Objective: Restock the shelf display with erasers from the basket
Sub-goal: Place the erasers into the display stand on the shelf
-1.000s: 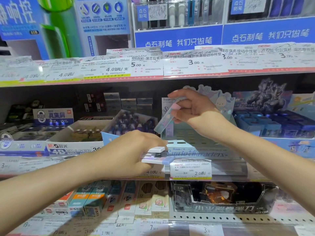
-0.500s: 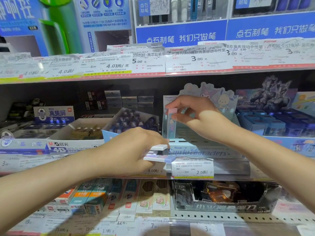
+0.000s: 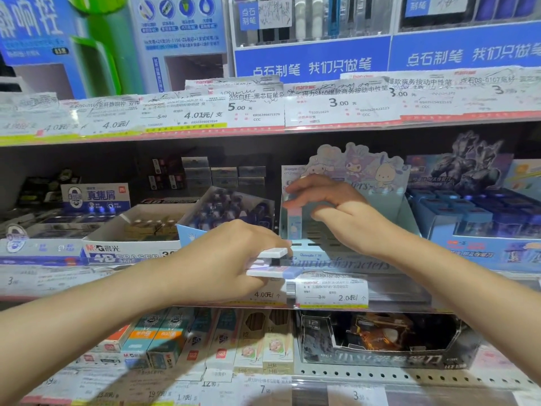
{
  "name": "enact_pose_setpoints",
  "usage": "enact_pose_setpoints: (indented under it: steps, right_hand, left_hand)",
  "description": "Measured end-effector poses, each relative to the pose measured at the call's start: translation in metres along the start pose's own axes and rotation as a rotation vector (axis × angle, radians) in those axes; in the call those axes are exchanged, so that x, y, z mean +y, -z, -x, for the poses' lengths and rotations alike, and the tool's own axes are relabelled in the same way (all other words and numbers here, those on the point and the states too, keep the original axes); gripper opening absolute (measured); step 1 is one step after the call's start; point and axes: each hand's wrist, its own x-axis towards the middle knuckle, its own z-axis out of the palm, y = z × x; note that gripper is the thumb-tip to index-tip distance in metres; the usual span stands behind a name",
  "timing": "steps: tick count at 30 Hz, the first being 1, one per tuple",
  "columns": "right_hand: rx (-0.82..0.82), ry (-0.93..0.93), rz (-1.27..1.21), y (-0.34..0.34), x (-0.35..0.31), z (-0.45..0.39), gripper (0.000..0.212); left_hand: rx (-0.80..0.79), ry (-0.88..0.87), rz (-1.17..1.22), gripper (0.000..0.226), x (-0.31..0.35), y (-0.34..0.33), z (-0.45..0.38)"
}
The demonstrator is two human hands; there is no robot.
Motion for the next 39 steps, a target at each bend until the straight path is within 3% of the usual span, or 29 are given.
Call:
enact_pose_setpoints:
  steps: [5, 8, 11, 15, 21, 23, 25, 28, 32, 36, 39]
  right_hand:
    - [-0.04, 0.017, 0.056, 0.009, -0.011, 0.004, 0.054]
    - [0.051, 0.046, -0.05, 0.014, -0.026, 0.014, 0.043]
    - [0.039, 0.119, -0.212, 0.016, -0.041, 0.022, 0.023]
    - [0.019, 0.157, -0.303, 0.014, -0.051, 0.024, 0.012]
    - [-0.008, 0.078, -0.451, 0.017, -0.051, 0.021, 0.011]
    - [-0.008, 0.076, -0.475, 0.021, -0.049, 0.02, 0.011]
    - [-0.023, 0.068, -0.505, 0.025, -0.047, 0.021, 0.009]
    - [-0.042, 0.038, -0.603, 0.027, -0.043, 0.021, 0.007]
    - [-0.084, 0.02, -0.655, 0.024, -0.04, 0.022, 0.014]
    - [-0.079, -0.046, -0.733, 0.02, -0.04, 0.021, 0.029]
    - [-0.024, -0.057, -0.694, 0.015, -0.044, 0.021, 0.027]
  left_hand:
    - [0.118, 0.008, 0.058, 0.033, 0.0, -0.004, -0.002]
    - [0.23, 0.008, 0.112, 0.013, 0.004, -0.005, -0.003]
    - [0.296, 0.095, 0.268, 0.009, 0.011, 0.002, -0.007]
    - [0.188, 0.154, 0.565, 0.023, 0.02, 0.009, -0.011]
    - [0.048, 0.218, 0.771, 0.016, 0.024, 0.011, -0.01]
    - [0.027, 0.247, 0.862, 0.023, 0.02, 0.011, -0.008]
    - [-0.014, 0.25, 1.076, 0.035, 0.016, 0.012, -0.006]
    - [-0.037, 0.271, 1.313, 0.027, 0.012, 0.012, -0.003]
    - [-0.013, 0.266, 1.328, 0.012, 0.013, 0.007, -0.002]
    - [0.118, 0.318, 1.226, 0.025, 0.014, 0.004, -0.005]
    - [0.21, 0.334, 1.159, 0.023, 0.018, 0.001, -0.007]
